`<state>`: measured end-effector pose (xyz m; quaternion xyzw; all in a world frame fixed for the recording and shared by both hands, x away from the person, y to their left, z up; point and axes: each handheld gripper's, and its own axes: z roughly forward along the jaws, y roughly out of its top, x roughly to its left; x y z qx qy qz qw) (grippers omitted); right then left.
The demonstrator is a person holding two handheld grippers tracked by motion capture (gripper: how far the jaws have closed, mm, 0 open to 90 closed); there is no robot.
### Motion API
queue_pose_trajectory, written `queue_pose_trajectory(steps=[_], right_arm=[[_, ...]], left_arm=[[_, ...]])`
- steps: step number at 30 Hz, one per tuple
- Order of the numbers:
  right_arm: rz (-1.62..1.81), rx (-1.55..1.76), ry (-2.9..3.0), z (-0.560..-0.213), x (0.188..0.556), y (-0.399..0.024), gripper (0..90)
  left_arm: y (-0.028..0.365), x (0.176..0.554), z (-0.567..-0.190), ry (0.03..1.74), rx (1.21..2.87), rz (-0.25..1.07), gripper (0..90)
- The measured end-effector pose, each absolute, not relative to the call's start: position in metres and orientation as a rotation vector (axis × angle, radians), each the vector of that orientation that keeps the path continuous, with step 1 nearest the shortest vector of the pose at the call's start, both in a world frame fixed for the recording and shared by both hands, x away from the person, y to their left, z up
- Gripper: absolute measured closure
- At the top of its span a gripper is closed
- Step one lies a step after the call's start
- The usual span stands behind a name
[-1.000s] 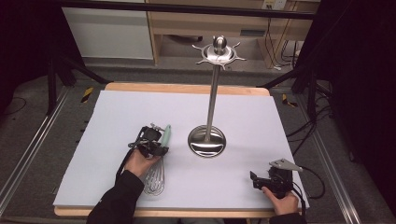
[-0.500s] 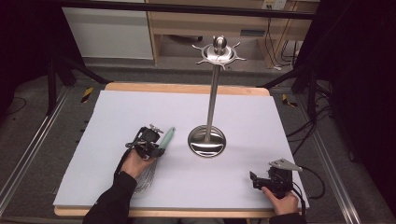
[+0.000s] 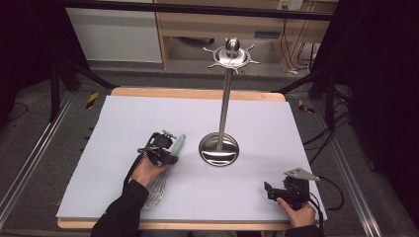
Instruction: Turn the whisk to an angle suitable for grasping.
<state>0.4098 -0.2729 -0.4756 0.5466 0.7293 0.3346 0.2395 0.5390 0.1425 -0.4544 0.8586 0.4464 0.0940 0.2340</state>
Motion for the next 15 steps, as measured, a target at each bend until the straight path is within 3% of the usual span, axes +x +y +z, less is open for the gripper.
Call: queue_pose_trajectory(steps=[10, 15], right_arm=[[0.916, 1.5, 1.999, -0.475, 0.41, -0.273, 8.5], [0.915, 1.501, 1.998, -0.475, 0.41, -0.273, 8.5]], left_arm=[[0.142, 0.54, -0.453, 1.262, 2.347, 0.253, 64.4], [0.143, 0.531, -0.442, 1.21, 2.316, 0.317, 65.5]])
